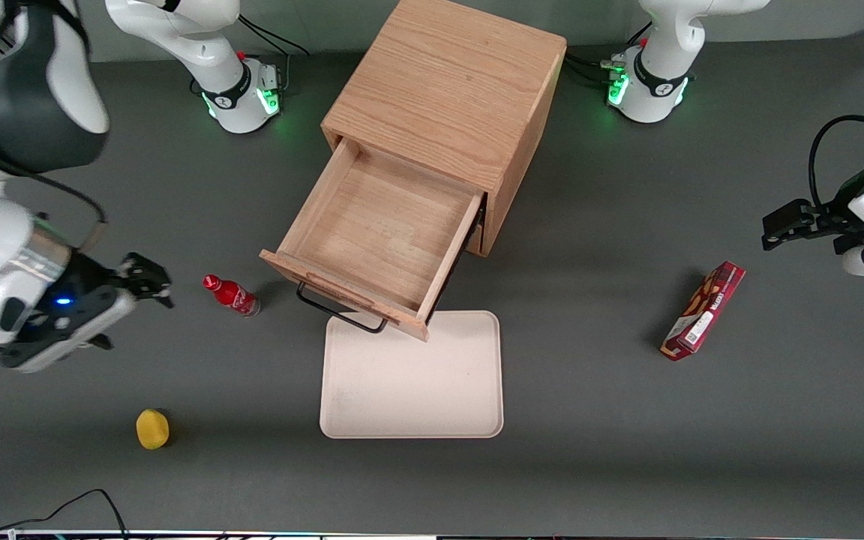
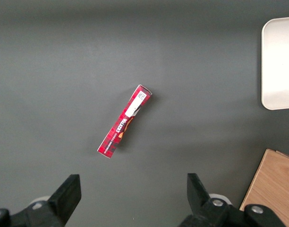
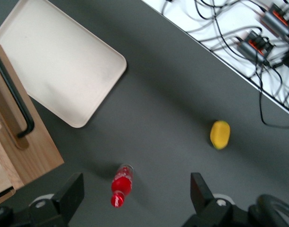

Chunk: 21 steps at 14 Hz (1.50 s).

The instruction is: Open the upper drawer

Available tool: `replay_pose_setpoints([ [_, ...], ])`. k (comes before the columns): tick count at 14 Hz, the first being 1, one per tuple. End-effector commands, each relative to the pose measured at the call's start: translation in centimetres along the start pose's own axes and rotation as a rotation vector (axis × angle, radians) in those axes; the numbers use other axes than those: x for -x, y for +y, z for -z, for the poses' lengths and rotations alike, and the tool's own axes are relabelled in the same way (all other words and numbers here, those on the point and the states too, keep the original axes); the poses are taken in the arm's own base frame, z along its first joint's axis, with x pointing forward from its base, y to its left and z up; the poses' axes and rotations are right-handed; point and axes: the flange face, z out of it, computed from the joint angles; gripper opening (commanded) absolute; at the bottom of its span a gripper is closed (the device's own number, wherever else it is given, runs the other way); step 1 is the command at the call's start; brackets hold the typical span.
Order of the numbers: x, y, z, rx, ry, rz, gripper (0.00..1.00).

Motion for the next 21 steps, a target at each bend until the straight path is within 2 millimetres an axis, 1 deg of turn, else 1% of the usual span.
replay_pose_setpoints([
  [1,3.8,0.5,2.8,0.005,-0.025,-0.142,1.0],
  [3,7.6,2.4,3.6,-0.078,-0.023,-0.344,1.0],
  [4,9.4,2.3,4.3,-0.085,-0.022,-0.396,1.0],
  [6,12.1,0.4,5.6,-0.058,-0.002,-0.417,1.0],
  [7,13.3,-0.4,5.6,-0.046,0.02,-0.435,1.0],
  [8,14.6,-0.4,5.6,-0.039,0.051,-0.486,1.0],
  [10,14.7,0.1,4.8,-0.067,0.05,-0.593,1.0],
  [12,14.4,0.3,4.1,-0.077,0.033,-0.61,1.0],
  [13,14.7,0.3,4.3,-0.083,0.014,-0.594,1.0],
  [14,14.6,0.6,5.0,-0.084,0.019,-0.597,1.0],
  [15,14.2,0.6,5.1,-0.091,0.022,-0.61,1.0],
  [17,13.5,-0.1,4.8,-0.083,0.009,-0.667,1.0],
  [18,13.1,-0.2,4.9,-0.08,0.012,-0.664,1.0],
  [19,11.8,-0.5,4.0,-0.068,-0.006,-0.634,1.0],
  [20,11.2,-1.3,4.4,-0.037,-0.02,-0.605,1.0],
  [21,11.1,-0.9,4.7,-0.032,-0.028,-0.609,1.0],
])
